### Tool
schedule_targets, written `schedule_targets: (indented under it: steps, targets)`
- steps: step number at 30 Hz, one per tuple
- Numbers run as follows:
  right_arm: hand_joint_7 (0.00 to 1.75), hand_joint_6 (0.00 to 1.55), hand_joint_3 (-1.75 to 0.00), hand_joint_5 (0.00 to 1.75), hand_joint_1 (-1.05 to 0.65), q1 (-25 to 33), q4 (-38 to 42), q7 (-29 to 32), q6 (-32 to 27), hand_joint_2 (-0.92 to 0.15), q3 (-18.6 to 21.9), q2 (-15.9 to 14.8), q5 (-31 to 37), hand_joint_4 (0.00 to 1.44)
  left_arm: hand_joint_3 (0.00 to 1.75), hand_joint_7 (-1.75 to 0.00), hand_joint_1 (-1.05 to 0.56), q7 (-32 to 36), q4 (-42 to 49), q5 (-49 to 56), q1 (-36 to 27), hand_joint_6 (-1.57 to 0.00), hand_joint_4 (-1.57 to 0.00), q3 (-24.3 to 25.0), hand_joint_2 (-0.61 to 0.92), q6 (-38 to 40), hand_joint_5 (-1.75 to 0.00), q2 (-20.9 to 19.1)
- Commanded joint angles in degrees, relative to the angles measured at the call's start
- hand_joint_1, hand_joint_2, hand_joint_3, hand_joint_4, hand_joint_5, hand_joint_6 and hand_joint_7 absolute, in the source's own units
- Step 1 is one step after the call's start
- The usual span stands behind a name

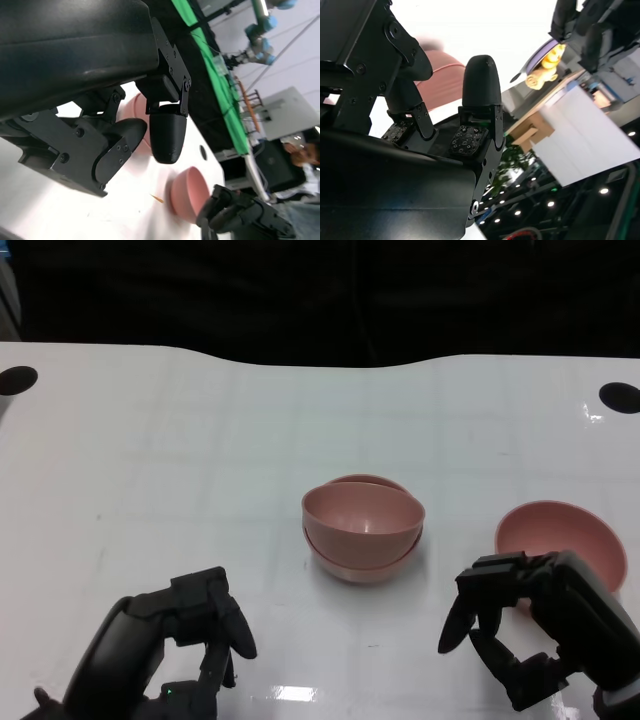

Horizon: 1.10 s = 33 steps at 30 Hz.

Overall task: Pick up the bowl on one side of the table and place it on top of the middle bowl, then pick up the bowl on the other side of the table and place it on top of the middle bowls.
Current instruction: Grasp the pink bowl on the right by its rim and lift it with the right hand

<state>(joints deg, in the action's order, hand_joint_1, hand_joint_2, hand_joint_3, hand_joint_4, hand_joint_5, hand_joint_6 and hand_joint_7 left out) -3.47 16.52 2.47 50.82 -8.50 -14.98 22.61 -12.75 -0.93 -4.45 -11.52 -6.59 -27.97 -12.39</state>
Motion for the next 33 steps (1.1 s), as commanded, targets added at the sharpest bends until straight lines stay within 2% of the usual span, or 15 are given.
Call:
schedule_targets:
  steps: [1, 3, 6, 7, 9, 10, 14, 18, 22, 24, 28, 33]
  targets:
    - [0.93, 0.84, -1.41, 1.3, 0.13, 0.2, -2.1, -0.3, -2.1, -0.1, 1.3, -0.4, -1.9, 0.85, 1.6, -1.62, -0.04, -2.0, 1.9, -0.6, 0.7, -0.8, -0.88, 1.1, 0.31, -2.0, -1.75, -0.4]
    - [0.87, 0.76, -1.33, 1.25, 0.06, 1.5, -5.6, -1.7, -5.9, -0.15, 1.6, -1.0, -2.0, 0.77, 1.6, -1.62, -0.04, -2.7, 2.7, -0.5, 1.0, -0.8, -0.88, 1.3, 0.31, -2.7, -1.75, -0.4]
    - [0.77, 0.62, -1.1, 1.15, -0.02, 3.5, -11.3, -3.5, -12.0, -0.26, 2.5, -1.3, -2.2, 0.6, 1.58, -1.6, -0.05, -3.3, 3.5, -0.2, 1.1, -0.81, -0.89, 1.6, 0.32, -3.2, -1.75, -0.5]
    - [0.76, 0.54, -0.9, 1.09, -0.07, 4.2, -13.4, -3.9, -14.2, -0.36, 2.8, -1.3, -1.9, 0.51, 1.57, -1.59, -0.05, -3.4, 3.7, -0.1, 1.2, -0.81, -0.89, 1.7, 0.32, -3.2, -1.75, -0.4]
    - [0.74, 0.46, -0.69, 1.06, -0.13, 5.4, -17.2, -3.9, -18.4, -0.47, 3.6, -1.2, -0.2, 0.44, 1.56, -1.58, -0.05, -3.6, 3.9, 0.0, 1.2, -0.81, -0.89, 1.9, 0.32, -3.5, -1.75, -0.3]
    - [0.7, 0.41, -0.48, 1.03, -0.21, 5.8, -18.7, -3.7, -20.1, -0.57, 3.9, -1.1, 0.7, 0.39, 1.56, -1.58, -0.06, -3.6, 4.0, 0.0, 1.2, -0.81, -0.89, 2.0, 0.32, -3.6, -1.75, -0.2]
    - [0.53, 0.33, -0.11, 0.93, -0.36, 7.3, -26.1, -3.6, -30.6, -0.76, 5.3, -1.0, 8.0, 0.33, 1.55, -1.57, -0.06, -3.3, 3.2, 0.8, 0.9, -0.81, -0.88, 2.0, 0.33, -2.8, -1.75, 0.0]
    - [0.34, 0.25, -0.01, 0.73, -0.45, 8.4, -34.3, -8.1, -43.1, -0.8, 4.9, -2.1, 17.6, 0.22, 1.55, -1.56, -0.05, -3.3, 3.0, 1.2, 0.8, -0.81, -0.87, 2.1, 0.34, -2.6, -1.75, 0.2]
    - [0.21, 0.29, 0.0, 0.58, -0.53, 8.8, -39.9, -13.5, -50.8, -0.79, 3.4, -3.5, 26.2, 0.23, 1.54, -1.55, -0.04, -3.3, 3.0, 1.4, 0.8, -0.8, -0.87, 2.1, 0.34, -2.5, -1.75, 0.3]
    - [0.16, 0.31, 0.0, 0.52, -0.55, 8.7, -42.8, -18.4, -55.2, -0.8, 2.4, -4.1, 30.8, 0.25, 1.54, -1.55, -0.04, -3.3, 3.0, 1.3, 0.8, -0.8, -0.86, 2.1, 0.34, -2.4, -1.75, 0.4]
    - [0.06, 0.39, 0.0, 0.35, -0.56, 8.0, -44.7, -24.1, -59.7, -0.8, 1.0, -4.8, 36.3, 0.35, 1.54, -1.55, -0.05, -3.1, 2.7, 2.0, 0.9, -0.8, -0.87, 2.0, 0.35, -2.4, -1.75, 0.6]
    - [0.04, 0.41, 0.0, 0.28, -0.57, 6.2, -43.2, -27.2, -61.9, -0.8, -0.5, -5.2, 39.4, 0.4, 1.54, -1.56, -0.06, -2.8, 2.9, 3.0, 1.3, -0.8, -0.87, 2.0, 0.34, -2.5, -1.75, 1.0]
